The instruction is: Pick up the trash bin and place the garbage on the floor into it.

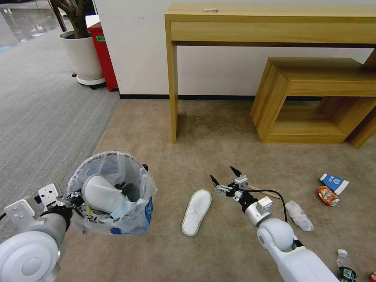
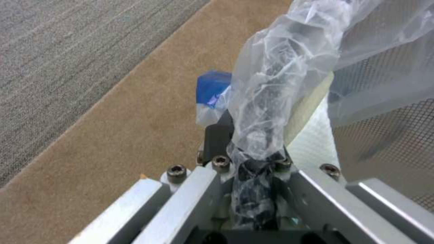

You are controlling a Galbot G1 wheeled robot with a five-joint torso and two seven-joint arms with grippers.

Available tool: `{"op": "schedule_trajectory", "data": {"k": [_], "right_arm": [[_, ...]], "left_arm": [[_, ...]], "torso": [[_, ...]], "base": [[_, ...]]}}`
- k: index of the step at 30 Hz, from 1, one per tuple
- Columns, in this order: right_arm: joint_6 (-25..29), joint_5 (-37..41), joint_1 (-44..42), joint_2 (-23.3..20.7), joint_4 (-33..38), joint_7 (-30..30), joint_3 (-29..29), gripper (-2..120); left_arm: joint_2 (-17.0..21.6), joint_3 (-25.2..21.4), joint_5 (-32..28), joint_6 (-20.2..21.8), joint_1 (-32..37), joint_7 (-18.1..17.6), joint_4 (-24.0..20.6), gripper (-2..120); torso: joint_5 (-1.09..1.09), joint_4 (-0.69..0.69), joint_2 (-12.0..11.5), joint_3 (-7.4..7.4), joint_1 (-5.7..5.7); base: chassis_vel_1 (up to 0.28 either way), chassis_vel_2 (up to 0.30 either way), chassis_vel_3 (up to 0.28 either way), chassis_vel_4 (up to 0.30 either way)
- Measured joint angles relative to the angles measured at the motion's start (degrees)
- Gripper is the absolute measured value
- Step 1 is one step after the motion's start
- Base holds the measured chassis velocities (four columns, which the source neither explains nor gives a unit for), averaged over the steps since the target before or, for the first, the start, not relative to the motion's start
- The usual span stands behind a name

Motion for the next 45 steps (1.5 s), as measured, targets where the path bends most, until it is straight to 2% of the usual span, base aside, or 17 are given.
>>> {"op": "schedule_trajectory", "data": {"k": [1, 2, 3, 4, 5, 6, 7, 9, 11, 12, 13, 19, 22, 24, 25, 36, 45], "right_arm": [[-1.1, 0.1, 0.2, 0.1, 0.0, 0.2, -0.2, 100], [-4.7, 0.9, 0.8, 0.3, -0.1, 1.7, -1.1, 100], [-4.7, 0.9, 0.8, 0.3, -0.1, 1.7, -1.1, 100], [-8.0, 2.0, 1.4, 0.5, -0.1, 3.4, -2.0, 100], [-8.7, 2.4, 1.6, 0.5, -0.1, 3.8, -2.3, 100], [-13.3, 4.3, 2.6, 0.9, -0.3, 6.3, -3.7, 100], [-13.3, 4.3, 2.6, 0.9, -0.3, 6.3, -3.7, 100], [-19.1, 6.0, 3.9, 1.8, -0.9, 9.8, -5.8, 100], [-20.8, 6.6, 4.3, 2.1, -1.1, 10.9, -6.4, 100], [-24.9, 7.9, 5.5, 2.9, -1.8, 13.5, -8.1, 100], [-26.7, 8.7, 6.2, 3.5, -2.5, 14.8, -9.1, 100], [-32.6, 12.7, 9.5, 7.5, -6.6, 19.7, -13.4, 100], [-34.6, 15.0, 11.1, 9.5, -8.8, 23.4, -15.2, 100], [-34.7, 15.1, 11.2, 9.7, -9.0, 23.7, -15.4, 100], [-35.2, 16.0, 12.1, 11.0, -10.8, 26.2, -16.5, 100], [-34.9, 19.3, 14.5, 15.6, -17.9, 34.1, -18.8, 100], [-33.1, 19.3, 15.4, 16.6, -20.7, 33.8, -18.0, 100]], "left_arm": [[0.0, 0.0, 0.0, 0.0, 0.0, 0.0, 0.0, 1], [0.0, 0.0, 0.0, 0.0, 0.0, 0.0, 0.0, 1], [0.0, 0.0, 0.0, 0.0, 0.0, 0.0, 0.0, 1], [0.0, -0.1, 0.0, 0.0, 0.0, 0.0, 0.0, 1], [0.0, -0.1, 0.0, 0.0, 0.0, 0.0, 0.0, 1], [-0.1, -0.1, 0.1, 0.0, 0.0, 0.0, 0.0, 1], [-0.1, -0.1, 0.1, 0.0, 0.0, 0.0, 0.0, 1], [-0.3, 0.0, 0.2, 0.0, 0.0, 0.0, 0.0, 1], [-0.4, 0.0, 0.2, 0.0, 0.0, 0.0, 0.0, 1], [-0.5, 0.0, 0.3, 0.0, 0.1, 0.0, 0.0, 1], [-0.5, 0.0, 0.3, 0.0, 0.1, 0.0, 0.0, 1], [-0.7, -0.2, 0.3, 0.0, 0.2, 0.0, -0.1, 1], [-0.7, -0.3, 0.3, 0.0, 0.1, 0.1, 0.1, 1], [-0.7, -0.3, 0.3, 0.0, 0.1, 0.1, 0.1, 1], [-0.7, -0.3, 0.2, 0.0, 0.0, 0.1, 0.4, 1], [-0.6, 0.6, 0.4, 0.0, -0.6, 0.6, 1.3, 1], [-0.1, 0.6, 0.4, 0.0, -0.8, 1.1, 2.0, 1]], "torso": [[0.0, 0.0, 0.0, 0.0, 0.0], [0.0, 0.0, 0.0, 0.0, 0.0], [0.0, 0.0, 0.0, 0.0, 0.0], [0.0, 0.0, 0.0, 0.0, 0.0], [0.0, 0.0, 0.0, 0.0, 0.0], [-0.01, 0.0, 0.0, 0.0, 0.0], [-0.01, 0.0, 0.0, 0.0, 0.0], [0.0, 0.0, 0.0, 0.0, 0.0], [0.0, 0.0, 0.0, 0.0, 0.0], [-0.01, 0.0, 0.0, 0.0, 0.0], [-0.01, 0.0, 0.0, 0.0, 0.0], [-0.01, 0.0, 0.0, 0.0, 0.0], [-0.01, 0.0, 0.0, 0.0, 0.0], [-0.01, 0.0, 0.0, 0.0, 0.0], [0.0, 0.01, 0.0, 0.0, 0.0], [-0.01, 0.0, 0.0, 0.0, 0.0], [0.0, 0.0, 0.0, 0.0, 0.0]], "base": [[0.0, 0.0, 0.0, 0.0], [0.0, 0.0, 0.0, 0.0], [0.0, 0.0, 0.0, 0.0], [0.0, 0.0, 0.0, 0.0], [0.0, 0.0, 0.0, 0.0], [0.0, 0.0, 0.0, 0.0], [0.0, 0.0, 0.0, 0.0], [0.0, 0.0, 0.0, 0.0], [0.0, 0.0, 0.0, 0.0], [0.0, 0.0, 0.0, 0.0], [0.0, 0.0, 0.0, 0.0], [0.0, 0.0, 0.0, 0.0], [0.0, 0.0, 0.0, 0.0], [0.0, 0.0, 0.0, 0.0], [0.0, 0.0, 0.0, 0.0], [0.0, 0.0, 0.0, 0.0], [0.0, 0.0, 0.0, 0.0]]}}
